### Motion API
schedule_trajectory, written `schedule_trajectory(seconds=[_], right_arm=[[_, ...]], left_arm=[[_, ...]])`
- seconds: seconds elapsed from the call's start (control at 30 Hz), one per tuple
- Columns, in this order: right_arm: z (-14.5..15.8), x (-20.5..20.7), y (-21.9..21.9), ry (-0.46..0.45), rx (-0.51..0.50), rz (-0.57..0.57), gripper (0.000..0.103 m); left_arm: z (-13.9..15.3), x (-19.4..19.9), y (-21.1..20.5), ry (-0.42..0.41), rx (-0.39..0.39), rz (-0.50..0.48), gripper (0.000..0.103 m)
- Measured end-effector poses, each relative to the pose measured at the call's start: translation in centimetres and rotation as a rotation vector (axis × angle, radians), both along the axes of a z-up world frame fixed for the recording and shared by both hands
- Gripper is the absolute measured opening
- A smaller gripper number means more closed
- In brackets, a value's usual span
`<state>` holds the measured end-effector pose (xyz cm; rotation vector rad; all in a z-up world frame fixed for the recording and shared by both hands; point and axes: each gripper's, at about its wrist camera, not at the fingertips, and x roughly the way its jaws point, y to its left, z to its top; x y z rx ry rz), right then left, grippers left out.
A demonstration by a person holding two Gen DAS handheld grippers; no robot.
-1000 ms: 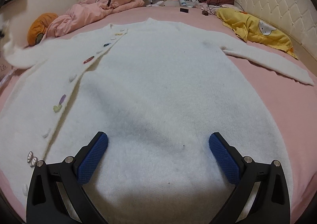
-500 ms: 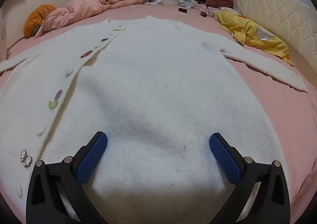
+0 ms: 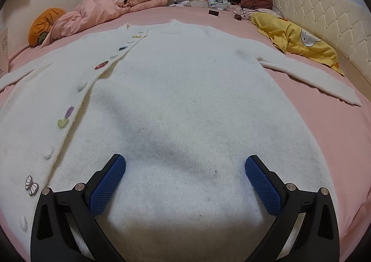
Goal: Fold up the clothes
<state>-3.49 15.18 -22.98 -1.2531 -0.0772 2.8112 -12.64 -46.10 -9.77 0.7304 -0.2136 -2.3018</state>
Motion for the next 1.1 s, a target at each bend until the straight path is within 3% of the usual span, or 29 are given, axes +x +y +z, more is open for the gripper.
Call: schedule_trajectory(seconds=[0.1,0.17,0.3,0.4,0.47,0.53,0.6,0.7,0.77,0.87,0.93,0.97,1.1], right_arm=[[0.0,0.0,0.0,0.004,-0.004,0.0,0.103],[0.0,0.0,0.1,0.005,-0.007,0.001,0.103],[0.1,0.0,0.2,0.002,-0.014,0.002,0.103],[0.2,0.0,0.3,0.0,-0.025,0.006,0.103],[0.3,-0.1,0.5,-0.01,-0.038,0.013,0.103],[0.8,-0.5,0.6,-0.05,-0.04,0.015,0.103],[1.8,-0.5,0.7,-0.075,-0.039,-0.014,0.103],[4.3,0.2,1.1,-0.001,-0.084,-0.039,0.103],[5.1,0.3,1.4,0.021,-0.088,-0.05,0.103],[3.3,-0.2,1.8,-0.06,-0.065,-0.067,0.103],[0.9,-0.2,2.5,-0.16,-0.076,-0.09,0.103],[0.8,0.2,2.7,-0.125,-0.08,-0.071,0.103],[1.2,0.8,4.2,-0.133,-0.078,-0.132,0.103]], left_arm=[[0.9,-0.4,7.8,-0.033,0.239,-0.344,0.1],[0.2,-1.0,13.3,-0.09,0.354,-0.476,0.1],[-4.3,-1.1,24.6,-0.243,0.634,-0.672,0.1],[-9.5,-1.5,29.3,-0.397,0.67,-0.673,0.1],[-13.5,-1.5,29.9,-0.513,0.674,-0.593,0.099],[-14.0,-0.5,30.2,-0.461,0.608,-0.625,0.1],[-12.9,0.3,31.3,-0.503,0.561,-0.584,0.099],[-10.2,3.0,32.6,-0.46,0.71,-0.633,0.099],[-10.6,5.0,33.7,-0.477,0.735,-0.626,0.101],[-13.6,6.5,33.7,-0.52,0.759,-0.533,0.101],[-13.8,7.5,34.4,-0.481,0.651,-0.578,0.102],[-14.0,7.6,34.8,-0.5,0.606,-0.584,0.102],[-13.8,6.7,32.9,-0.486,0.634,-0.53,0.102]])
